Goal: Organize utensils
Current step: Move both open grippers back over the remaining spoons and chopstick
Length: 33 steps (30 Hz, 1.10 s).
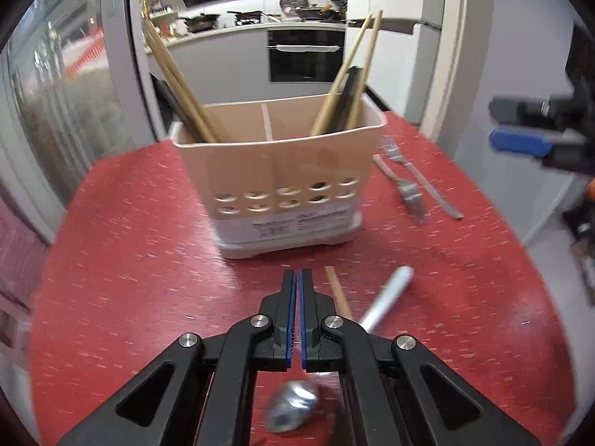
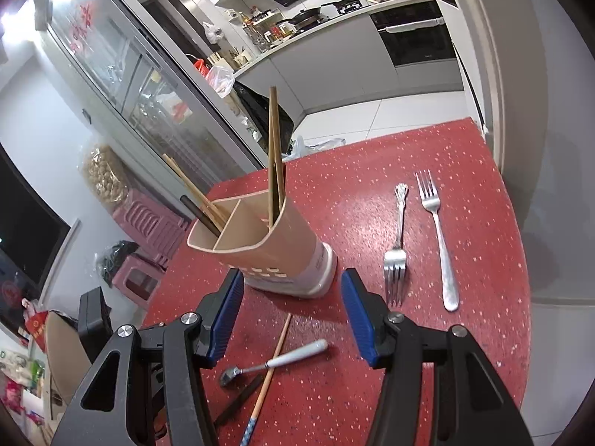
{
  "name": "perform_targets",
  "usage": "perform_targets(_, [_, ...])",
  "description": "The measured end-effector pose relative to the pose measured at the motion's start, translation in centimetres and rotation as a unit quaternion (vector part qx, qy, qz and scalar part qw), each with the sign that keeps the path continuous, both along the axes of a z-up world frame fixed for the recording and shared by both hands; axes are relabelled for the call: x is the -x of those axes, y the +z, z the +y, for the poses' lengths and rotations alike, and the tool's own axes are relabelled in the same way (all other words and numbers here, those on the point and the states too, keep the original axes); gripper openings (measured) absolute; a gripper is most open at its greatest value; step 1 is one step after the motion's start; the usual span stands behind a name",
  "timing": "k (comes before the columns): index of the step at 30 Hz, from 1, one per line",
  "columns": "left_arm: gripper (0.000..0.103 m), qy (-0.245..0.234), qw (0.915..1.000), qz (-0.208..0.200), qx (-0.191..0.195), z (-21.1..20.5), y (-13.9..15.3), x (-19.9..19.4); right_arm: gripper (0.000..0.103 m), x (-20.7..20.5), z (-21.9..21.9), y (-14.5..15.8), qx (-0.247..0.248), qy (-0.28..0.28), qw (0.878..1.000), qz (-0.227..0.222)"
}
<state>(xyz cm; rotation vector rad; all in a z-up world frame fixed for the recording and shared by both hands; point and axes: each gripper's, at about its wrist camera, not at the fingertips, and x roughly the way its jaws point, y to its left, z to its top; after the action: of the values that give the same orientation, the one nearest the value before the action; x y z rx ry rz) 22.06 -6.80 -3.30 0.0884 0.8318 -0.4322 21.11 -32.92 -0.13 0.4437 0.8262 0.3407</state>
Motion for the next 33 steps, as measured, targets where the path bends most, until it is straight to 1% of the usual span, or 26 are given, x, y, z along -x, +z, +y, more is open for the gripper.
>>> perform_targets(2, [0.023,-0.013,0.9984,0.006,0.054,0.5,0.3,0.1,0.059,0.5,0.2,-0.3,-0.003,0.001,1.000,0.003])
perform_targets(3, [0.023,-0.010,0.9977,0.004,0.066,0.8,0.5,0.2,0.060,0.7,0.3,-0.5,-0.004,0.002,1.000,0.004])
perform_targets(7, [0.023,0.009,0.9969,-0.038,0.068,1.3,2.0,1.6,0.063,1.6,0.6,-1.1,-0.005,0.006,1.000,0.007])
perform_targets(8, [0.023,0.013,0.9965,-0.045,0.069,1.5,2.4,1.9,0.067,1.8,0.7,-1.2,-0.006,0.006,1.000,0.007])
perform_targets(9, [0.023,0.022,0.9962,-0.056,0.063,1.7,2.8,2.3,0.071,2.0,0.7,-1.3,-0.008,0.005,1.000,0.007])
perform_targets(11, [0.023,0.025,0.9956,-0.072,0.054,2.0,3.4,3.0,0.071,2.5,0.6,-1.5,-0.013,0.002,1.000,0.007])
perform_targets(14, [0.023,0.018,0.9946,-0.083,0.058,2.3,4.1,4.0,0.071,3.1,0.5,-1.8,-0.017,-0.001,1.000,0.010])
perform_targets(17, [0.023,0.025,0.9930,-0.097,0.062,2.8,4.5,5.1,0.072,3.6,0.6,-2.0,-0.019,-0.001,1.000,0.012])
perform_targets(22, [0.023,0.043,0.9906,-0.093,0.091,3.9,5.3,6.0,0.072,4.2,0.9,-2.0,-0.022,0.002,1.000,0.012])
perform_targets(23, [0.039,0.048,0.9902,-0.091,0.094,4.2,5.3,6.1,0.072,4.4,1.0,-2.0,-0.022,0.002,1.000,0.011])
perform_targets(24, [0.103,0.051,0.9904,-0.087,0.094,4.4,5.4,6.2,0.072,4.5,1.0,-2.0,-0.022,0.002,1.000,0.011])
perform_targets(28, [0.103,0.047,0.9899,-0.101,0.089,3.5,4.2,5.8,0.072,4.8,0.9,-1.9,-0.026,0.000,1.000,0.012])
perform_targets(32, [0.103,0.021,0.9880,-0.084,0.128,2.7,2.7,4.5,0.072,5.3,1.1,-1.8,-0.020,0.000,1.000,0.007])
perform_targets(33, [0.103,0.014,0.9880,-0.081,0.130,2.4,2.4,4.2,0.072,5.5,1.1,-1.7,-0.020,0.000,1.000,0.007])
